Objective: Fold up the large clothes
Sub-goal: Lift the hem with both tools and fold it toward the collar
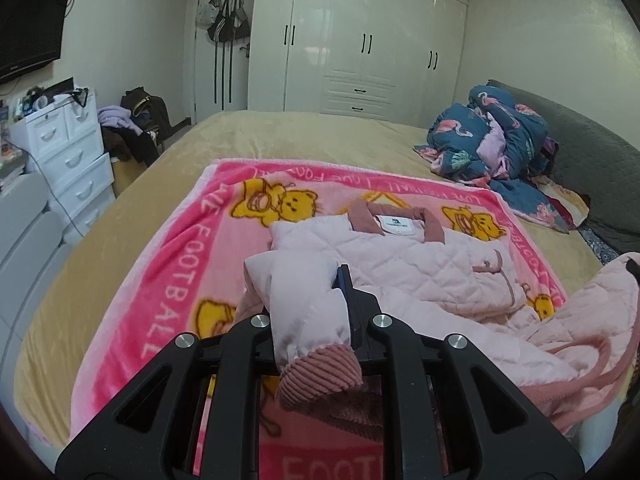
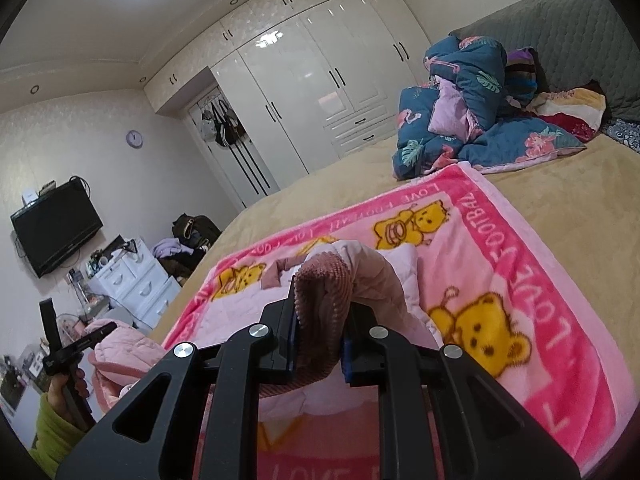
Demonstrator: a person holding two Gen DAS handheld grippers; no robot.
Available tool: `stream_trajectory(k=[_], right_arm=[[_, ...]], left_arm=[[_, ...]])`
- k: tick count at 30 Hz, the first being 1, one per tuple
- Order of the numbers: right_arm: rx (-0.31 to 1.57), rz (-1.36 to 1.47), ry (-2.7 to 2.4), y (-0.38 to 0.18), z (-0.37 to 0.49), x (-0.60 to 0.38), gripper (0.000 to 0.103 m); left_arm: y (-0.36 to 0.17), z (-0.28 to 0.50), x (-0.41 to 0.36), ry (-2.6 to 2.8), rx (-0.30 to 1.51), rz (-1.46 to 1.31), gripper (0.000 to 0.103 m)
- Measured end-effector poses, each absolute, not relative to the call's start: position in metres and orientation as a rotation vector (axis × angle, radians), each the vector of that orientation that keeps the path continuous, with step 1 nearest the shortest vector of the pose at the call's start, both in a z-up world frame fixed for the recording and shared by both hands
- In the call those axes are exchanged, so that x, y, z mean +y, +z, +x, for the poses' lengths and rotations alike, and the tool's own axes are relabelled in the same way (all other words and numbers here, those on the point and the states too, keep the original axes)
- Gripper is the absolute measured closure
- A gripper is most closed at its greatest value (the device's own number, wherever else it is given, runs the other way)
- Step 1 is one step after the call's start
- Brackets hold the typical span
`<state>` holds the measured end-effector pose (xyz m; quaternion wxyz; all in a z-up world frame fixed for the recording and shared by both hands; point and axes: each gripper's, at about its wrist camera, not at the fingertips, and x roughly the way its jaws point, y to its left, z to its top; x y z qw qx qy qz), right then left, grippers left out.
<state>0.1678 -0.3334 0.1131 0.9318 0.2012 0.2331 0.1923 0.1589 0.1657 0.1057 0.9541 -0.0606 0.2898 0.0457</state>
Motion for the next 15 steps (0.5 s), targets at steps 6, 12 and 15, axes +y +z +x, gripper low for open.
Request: stream_trajectory(k=[6, 12, 15], right_arm=[[0.48, 0.425, 0.376, 0.118, 0.195, -0.333, 0.088], [0.492, 0.439, 0.36, 0.117, 0.224, -0.333, 0.088], [0.502, 0.444, 0.35, 0.115, 0.24, -0.332, 0.088]], left_arm=[[0.109, 0.181, 0.166, 0.114, 0.582, -0.113, 0.093], [0.107, 0.204, 0.169, 0.135, 0.585, -0.104, 0.093], [0.106, 0.217, 0.169, 0.148, 0.589, -0.095, 0.093]])
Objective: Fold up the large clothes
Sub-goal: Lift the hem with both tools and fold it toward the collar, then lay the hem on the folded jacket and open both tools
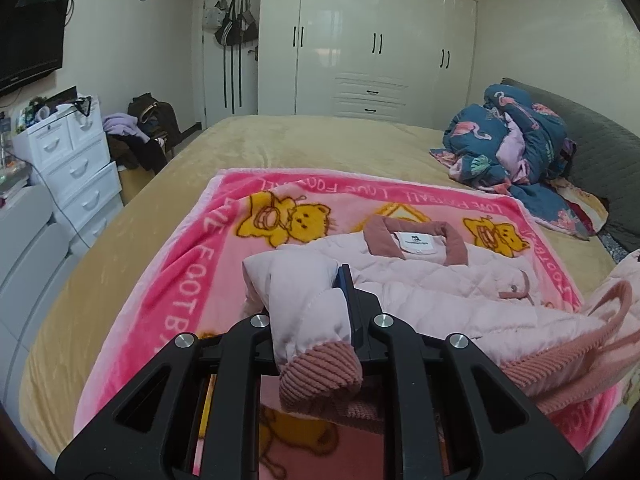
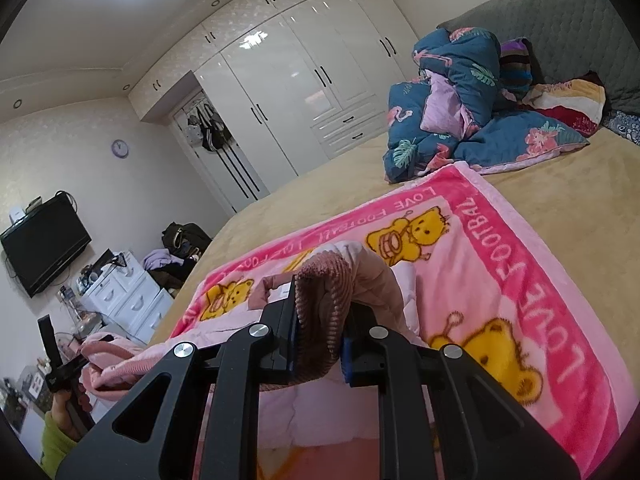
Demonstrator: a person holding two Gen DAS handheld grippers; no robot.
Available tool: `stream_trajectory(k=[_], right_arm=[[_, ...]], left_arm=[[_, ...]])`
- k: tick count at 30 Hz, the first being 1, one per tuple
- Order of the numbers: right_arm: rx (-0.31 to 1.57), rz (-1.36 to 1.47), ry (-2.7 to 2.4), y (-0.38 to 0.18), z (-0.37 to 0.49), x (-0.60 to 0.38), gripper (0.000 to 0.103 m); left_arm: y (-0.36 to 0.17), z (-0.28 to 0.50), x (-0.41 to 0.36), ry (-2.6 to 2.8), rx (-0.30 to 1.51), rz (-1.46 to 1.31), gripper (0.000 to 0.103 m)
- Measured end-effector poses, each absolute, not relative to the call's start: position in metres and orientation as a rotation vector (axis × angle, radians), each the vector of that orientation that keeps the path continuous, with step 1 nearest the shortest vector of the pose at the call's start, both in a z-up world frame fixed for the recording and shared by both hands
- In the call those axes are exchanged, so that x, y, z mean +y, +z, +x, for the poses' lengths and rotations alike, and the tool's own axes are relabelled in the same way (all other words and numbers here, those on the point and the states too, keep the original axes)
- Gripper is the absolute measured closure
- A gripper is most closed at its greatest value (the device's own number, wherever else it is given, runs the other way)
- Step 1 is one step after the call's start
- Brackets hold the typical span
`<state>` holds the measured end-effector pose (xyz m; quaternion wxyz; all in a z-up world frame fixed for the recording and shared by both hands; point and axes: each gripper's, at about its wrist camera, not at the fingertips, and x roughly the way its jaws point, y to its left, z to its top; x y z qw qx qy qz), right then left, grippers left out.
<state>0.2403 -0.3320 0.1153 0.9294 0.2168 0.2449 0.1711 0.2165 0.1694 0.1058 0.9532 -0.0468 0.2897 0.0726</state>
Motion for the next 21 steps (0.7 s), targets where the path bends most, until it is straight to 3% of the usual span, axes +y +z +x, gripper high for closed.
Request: stream_trajectory(k=[17, 20, 21], right_arm=[[0.604, 0.465, 0.302, 0.082, 0.335, -0.322, 0.086], [0.619, 0.498, 0.325, 0.074, 0.35, -0.32, 0.073], [0.619, 0.515, 0.341, 0.072, 0.353, -0.32, 0.058]], left_arm=[[0.065, 0.291, 0.181, 0.221, 0.669, -0.08, 0.091], [0.055, 0.303, 0.182, 0.234, 0.694, -0.078, 0.09], [0.052, 0.306, 0.183, 0.235, 0.701, -0.079, 0.09]])
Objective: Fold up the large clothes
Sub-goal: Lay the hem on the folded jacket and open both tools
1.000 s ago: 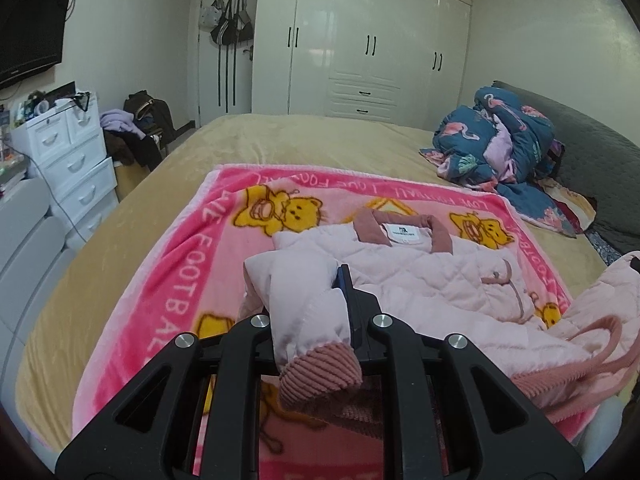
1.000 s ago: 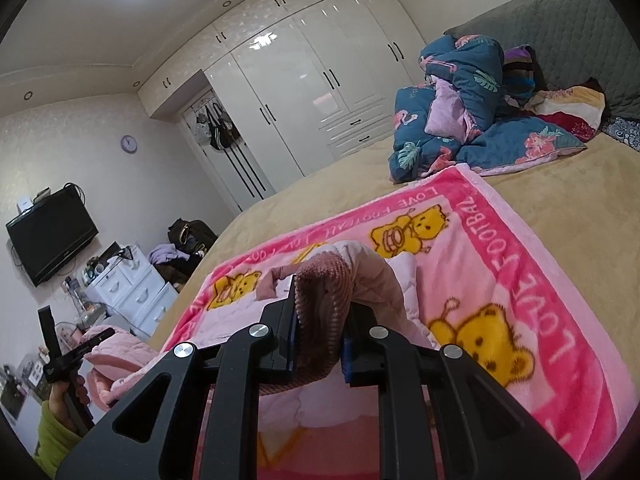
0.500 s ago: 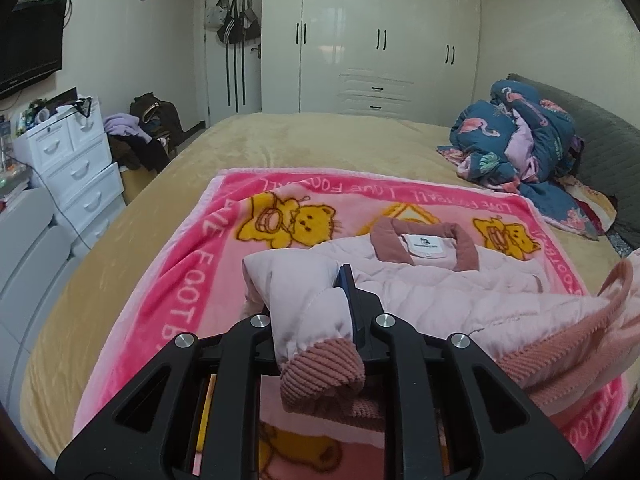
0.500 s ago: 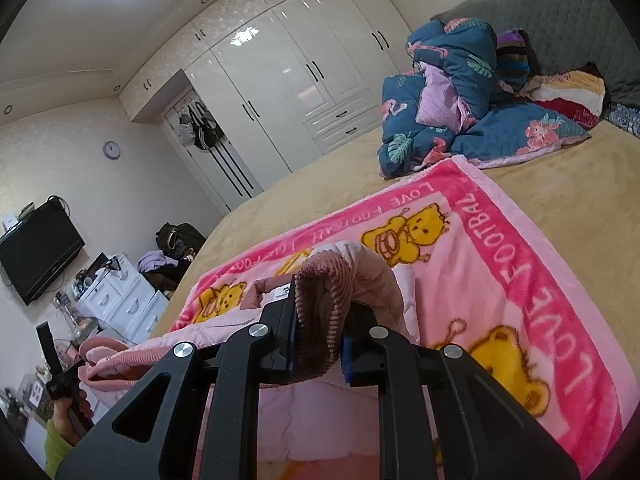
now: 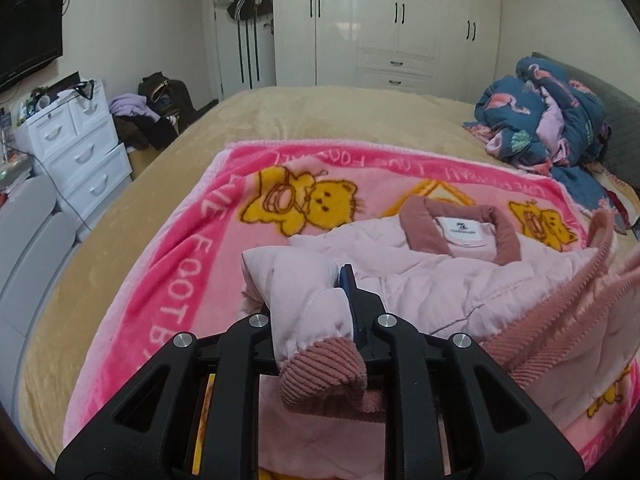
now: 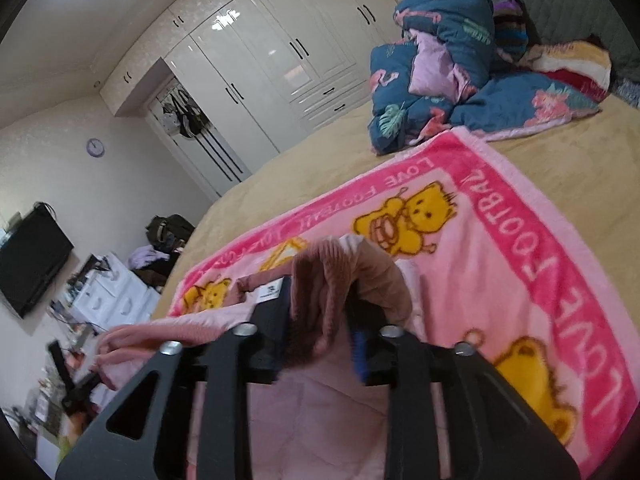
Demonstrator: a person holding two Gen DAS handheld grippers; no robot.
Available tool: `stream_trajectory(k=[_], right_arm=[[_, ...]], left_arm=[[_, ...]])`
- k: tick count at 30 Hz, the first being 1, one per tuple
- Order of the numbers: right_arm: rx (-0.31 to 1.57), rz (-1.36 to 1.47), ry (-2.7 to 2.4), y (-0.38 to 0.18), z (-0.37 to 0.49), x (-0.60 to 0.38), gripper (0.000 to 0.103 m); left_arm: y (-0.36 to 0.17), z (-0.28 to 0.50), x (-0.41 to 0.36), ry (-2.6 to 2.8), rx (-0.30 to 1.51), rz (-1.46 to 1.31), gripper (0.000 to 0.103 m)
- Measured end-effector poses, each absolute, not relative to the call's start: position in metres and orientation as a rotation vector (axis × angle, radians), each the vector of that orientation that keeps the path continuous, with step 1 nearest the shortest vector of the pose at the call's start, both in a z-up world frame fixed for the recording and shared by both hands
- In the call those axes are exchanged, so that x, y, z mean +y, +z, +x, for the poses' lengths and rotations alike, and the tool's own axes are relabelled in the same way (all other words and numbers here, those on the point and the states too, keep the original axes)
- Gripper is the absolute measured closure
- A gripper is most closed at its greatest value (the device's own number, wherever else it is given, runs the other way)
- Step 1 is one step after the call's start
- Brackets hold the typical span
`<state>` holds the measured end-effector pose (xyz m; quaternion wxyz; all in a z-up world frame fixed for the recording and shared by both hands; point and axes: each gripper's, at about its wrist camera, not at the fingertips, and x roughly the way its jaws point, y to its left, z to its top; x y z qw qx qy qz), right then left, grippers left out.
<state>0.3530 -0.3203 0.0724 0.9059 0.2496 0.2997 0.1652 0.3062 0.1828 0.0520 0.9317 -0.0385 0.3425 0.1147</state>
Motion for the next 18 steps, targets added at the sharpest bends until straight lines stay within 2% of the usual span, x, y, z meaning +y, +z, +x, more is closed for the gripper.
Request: stream_trajectory(k=[1, 2, 3, 8, 12, 13, 14, 15, 18], right_arm=[[0.613, 0.537, 0.359, 0.071, 0.355, -0.322, 0.037], [0.593, 0.574, 0.358, 0.07, 0.355, -0.325, 0.029], [0.58, 0.591, 0.357, 0.07, 0.353, -0.326, 0.026], [0.622, 0.472, 0.363, 0.058, 0.351, -0.306, 0.025], [0.713, 0.364, 0.319, 0.028, 0.35, -0.29, 0.022], [0.733, 0.344, 0.307, 0.02, 0.349, -0.287, 0.022], [0.748, 0.33, 0.294, 0.014, 0.348, -0.285, 0.022], [0.76, 0.314, 0.276, 0.009, 0.347, -0.284, 0.021], [0.764, 0.278, 0.239, 0.0, 0.343, -0.283, 0.016]], left_arm=[[0.048, 0.311, 0.183, 0.235, 0.713, -0.08, 0.09], [0.046, 0.314, 0.184, 0.234, 0.717, -0.081, 0.089], [0.043, 0.316, 0.183, 0.233, 0.72, -0.078, 0.089], [0.037, 0.326, 0.18, 0.217, 0.733, -0.083, 0.081], [0.036, 0.326, 0.175, 0.209, 0.725, -0.07, 0.074], [0.037, 0.324, 0.175, 0.2, 0.72, -0.081, 0.066], [0.039, 0.321, 0.176, 0.175, 0.709, -0.104, 0.047], [0.042, 0.318, 0.176, 0.153, 0.697, -0.12, 0.04], [0.05, 0.312, 0.169, 0.146, 0.673, -0.093, 0.032]])
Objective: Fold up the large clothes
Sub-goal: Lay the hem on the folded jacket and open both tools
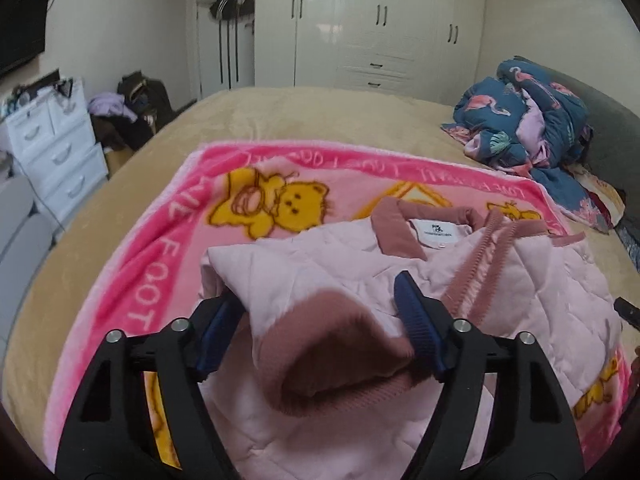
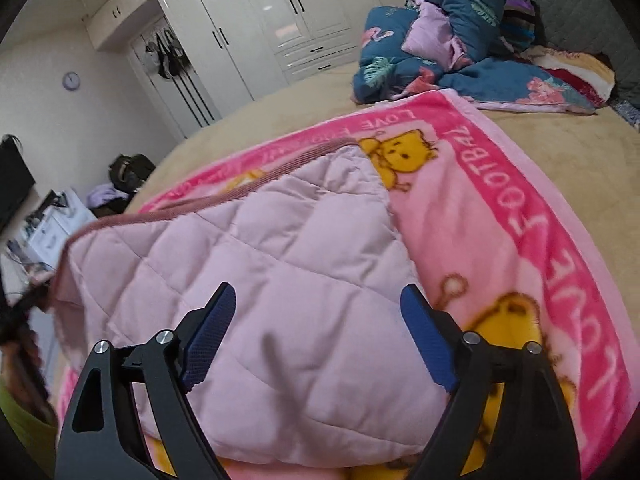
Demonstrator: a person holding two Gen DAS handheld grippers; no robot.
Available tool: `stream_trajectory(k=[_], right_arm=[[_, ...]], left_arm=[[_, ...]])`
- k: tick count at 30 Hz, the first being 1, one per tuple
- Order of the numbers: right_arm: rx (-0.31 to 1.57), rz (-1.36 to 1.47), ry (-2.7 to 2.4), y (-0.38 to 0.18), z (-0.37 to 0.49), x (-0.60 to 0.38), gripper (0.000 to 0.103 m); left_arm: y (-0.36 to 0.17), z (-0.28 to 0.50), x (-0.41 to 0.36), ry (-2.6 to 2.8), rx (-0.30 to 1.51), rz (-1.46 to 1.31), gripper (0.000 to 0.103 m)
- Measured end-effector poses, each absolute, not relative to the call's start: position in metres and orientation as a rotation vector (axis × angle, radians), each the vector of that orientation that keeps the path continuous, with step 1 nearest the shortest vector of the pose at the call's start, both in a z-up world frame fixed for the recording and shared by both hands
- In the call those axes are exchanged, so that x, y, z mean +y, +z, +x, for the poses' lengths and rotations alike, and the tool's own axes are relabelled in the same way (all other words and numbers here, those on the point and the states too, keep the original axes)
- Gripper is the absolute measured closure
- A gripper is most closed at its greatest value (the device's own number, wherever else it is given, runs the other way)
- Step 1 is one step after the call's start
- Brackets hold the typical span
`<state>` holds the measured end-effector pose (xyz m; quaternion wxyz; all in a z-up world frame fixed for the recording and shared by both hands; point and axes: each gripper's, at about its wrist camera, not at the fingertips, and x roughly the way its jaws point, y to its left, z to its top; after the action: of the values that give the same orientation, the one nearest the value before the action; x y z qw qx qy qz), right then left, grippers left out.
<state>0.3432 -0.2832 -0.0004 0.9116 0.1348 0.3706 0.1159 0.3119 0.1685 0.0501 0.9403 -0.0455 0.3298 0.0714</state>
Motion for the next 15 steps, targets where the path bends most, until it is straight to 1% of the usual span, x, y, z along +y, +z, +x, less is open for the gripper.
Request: stream_trajectory(k=[1, 2, 4, 7, 10, 15], right_arm=[[0.764, 0.272, 0.231, -0.002, 0.342, -0.284, 0.015], [0.765, 0.27, 0.228, -0.004, 0.342, -0.285, 0.014], [0.766, 0.258, 0.224, -0.004, 0.341, -0.286, 0.011], [0.771, 0.238, 0.206, -0.006, 0.341, -0.289, 0.01], [0.783, 0.226, 0.183, -0.009, 0.341, -0.293, 0.009], [0.789, 0.21, 0.182, -0.011, 0.341, -0.296, 0.009]], left_arm=[[0.053, 0.309, 0.166, 0.14, 0.666, -0.089, 0.028], [0.057, 0.305, 0.165, 0.136, 0.654, -0.092, 0.02], [0.064, 0.295, 0.164, 0.144, 0.613, -0.087, 0.009], [0.074, 0.281, 0.163, 0.14, 0.557, -0.079, 0.009], [0.068, 0.276, 0.168, 0.132, 0.572, -0.089, 0.009], [0.02, 0.28, 0.193, 0.193, 0.697, -0.098, 0.009]])
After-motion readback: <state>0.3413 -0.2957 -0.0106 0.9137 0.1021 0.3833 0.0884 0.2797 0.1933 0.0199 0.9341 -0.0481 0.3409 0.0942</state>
